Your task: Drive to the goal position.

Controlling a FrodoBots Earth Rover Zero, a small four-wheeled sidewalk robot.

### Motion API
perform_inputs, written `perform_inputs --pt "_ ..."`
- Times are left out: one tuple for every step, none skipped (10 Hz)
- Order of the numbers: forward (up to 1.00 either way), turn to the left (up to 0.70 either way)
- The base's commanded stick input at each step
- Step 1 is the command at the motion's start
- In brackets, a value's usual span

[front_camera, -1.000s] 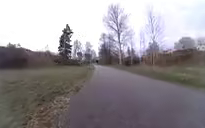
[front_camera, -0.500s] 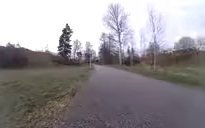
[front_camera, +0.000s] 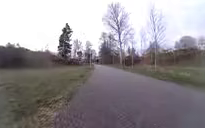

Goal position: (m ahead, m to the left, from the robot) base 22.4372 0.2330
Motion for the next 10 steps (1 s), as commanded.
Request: perform_inputs --pt "0.7 0.0" --pt "0.7 0.0" --pt "0.7 0.0" --pt "0.7 0.0" --pt "0.7 0.0" --pt "0.7 0.0" --pt "0.7 0.0" --pt "0.7 0.0" --pt "0.7 0.0" --pt "0.7 0.0"
